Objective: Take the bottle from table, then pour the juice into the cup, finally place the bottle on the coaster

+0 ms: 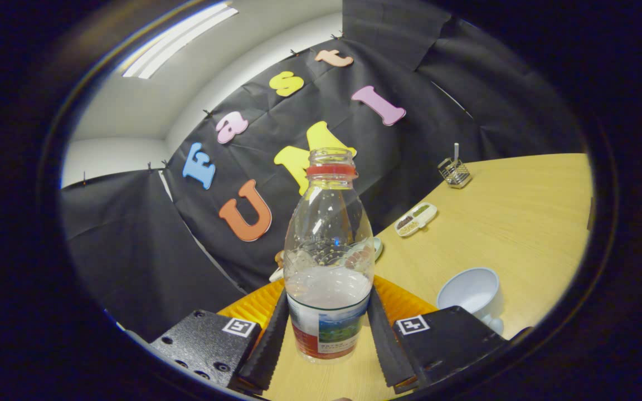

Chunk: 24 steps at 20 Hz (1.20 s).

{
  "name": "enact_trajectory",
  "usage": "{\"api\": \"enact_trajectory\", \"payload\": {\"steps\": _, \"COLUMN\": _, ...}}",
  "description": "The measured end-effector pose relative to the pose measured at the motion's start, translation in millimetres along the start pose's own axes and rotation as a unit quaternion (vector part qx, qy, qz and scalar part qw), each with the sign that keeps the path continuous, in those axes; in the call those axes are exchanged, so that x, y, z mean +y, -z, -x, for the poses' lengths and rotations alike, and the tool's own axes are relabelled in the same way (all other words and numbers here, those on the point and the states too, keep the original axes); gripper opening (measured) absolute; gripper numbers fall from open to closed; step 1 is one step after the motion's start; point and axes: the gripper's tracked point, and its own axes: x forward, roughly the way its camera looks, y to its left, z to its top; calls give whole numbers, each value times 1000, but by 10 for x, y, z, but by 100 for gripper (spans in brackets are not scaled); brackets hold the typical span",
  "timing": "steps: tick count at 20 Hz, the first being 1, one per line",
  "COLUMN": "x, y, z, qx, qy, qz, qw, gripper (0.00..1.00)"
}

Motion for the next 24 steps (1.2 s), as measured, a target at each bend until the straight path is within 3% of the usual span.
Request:
{"api": "enact_trajectory", "payload": {"steps": 6, "x": 20, "y": -152, "z": -91, "qx": 6, "qy": 36, "qz": 132, "qw": 991, "gripper": 77}}
{"api": "enact_trajectory", "payload": {"steps": 14, "x": 190, "y": -345, "z": -441, "qx": -8, "qy": 58, "qz": 221, "qw": 973, "gripper": 79}}
{"api": "enact_trajectory", "payload": {"steps": 22, "x": 162, "y": 117, "z": -1139, "qx": 21, "qy": 81, "qz": 314, "qw": 946, "gripper": 80}}
{"api": "enact_trajectory", "payload": {"steps": 24, "x": 27, "y": 219, "z": -1332, "qx": 19, "qy": 109, "qz": 338, "qw": 934, "gripper": 81}}
